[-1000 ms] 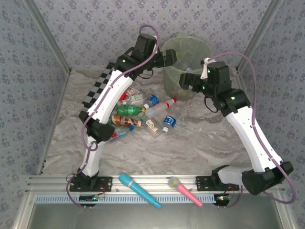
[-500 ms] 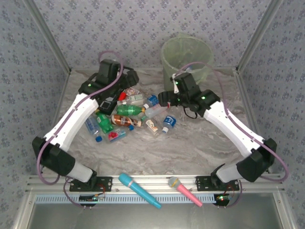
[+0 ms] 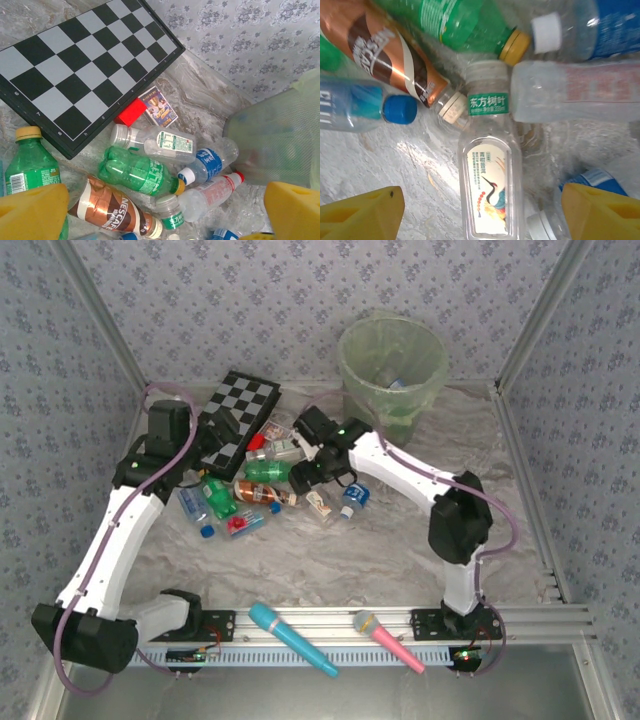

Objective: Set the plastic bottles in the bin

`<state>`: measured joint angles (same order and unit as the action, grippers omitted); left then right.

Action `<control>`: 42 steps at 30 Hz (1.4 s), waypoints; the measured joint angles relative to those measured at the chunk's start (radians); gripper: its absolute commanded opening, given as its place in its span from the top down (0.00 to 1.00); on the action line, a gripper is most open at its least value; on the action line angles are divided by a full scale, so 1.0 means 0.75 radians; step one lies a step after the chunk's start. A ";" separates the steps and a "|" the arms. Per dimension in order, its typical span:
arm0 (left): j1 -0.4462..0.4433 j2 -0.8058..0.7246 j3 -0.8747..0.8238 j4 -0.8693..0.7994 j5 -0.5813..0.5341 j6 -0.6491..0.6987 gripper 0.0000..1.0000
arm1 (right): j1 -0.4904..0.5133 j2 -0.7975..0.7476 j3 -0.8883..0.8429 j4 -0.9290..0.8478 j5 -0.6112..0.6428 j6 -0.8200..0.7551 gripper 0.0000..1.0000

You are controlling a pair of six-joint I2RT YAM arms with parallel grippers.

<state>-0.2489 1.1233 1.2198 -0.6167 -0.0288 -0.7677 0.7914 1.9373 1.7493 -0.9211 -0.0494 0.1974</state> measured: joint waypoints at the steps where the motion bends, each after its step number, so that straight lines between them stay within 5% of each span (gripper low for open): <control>1: 0.005 -0.008 -0.004 -0.005 0.008 0.005 0.00 | 0.008 0.025 0.012 -0.019 0.001 -0.005 0.14; 15: 0.027 -0.100 -0.090 -0.123 0.088 0.069 0.00 | 0.039 0.287 0.110 -0.158 0.011 -0.045 0.16; 24: 0.031 -0.143 -0.102 -0.137 0.089 0.069 0.00 | 0.052 0.387 0.115 -0.169 0.016 -0.093 0.32; 33: 0.033 -0.139 -0.102 -0.132 0.089 0.068 0.00 | 0.062 0.348 0.087 -0.158 0.018 -0.110 0.41; 42: 0.033 -0.080 -0.092 -0.116 0.100 0.065 0.00 | 0.047 0.056 0.089 -0.146 0.010 -0.105 0.43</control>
<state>-0.2241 1.0630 1.1507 -0.7036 0.0463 -0.7189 0.8268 1.9793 1.8160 -1.0306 -0.0422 0.1188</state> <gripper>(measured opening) 0.997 0.581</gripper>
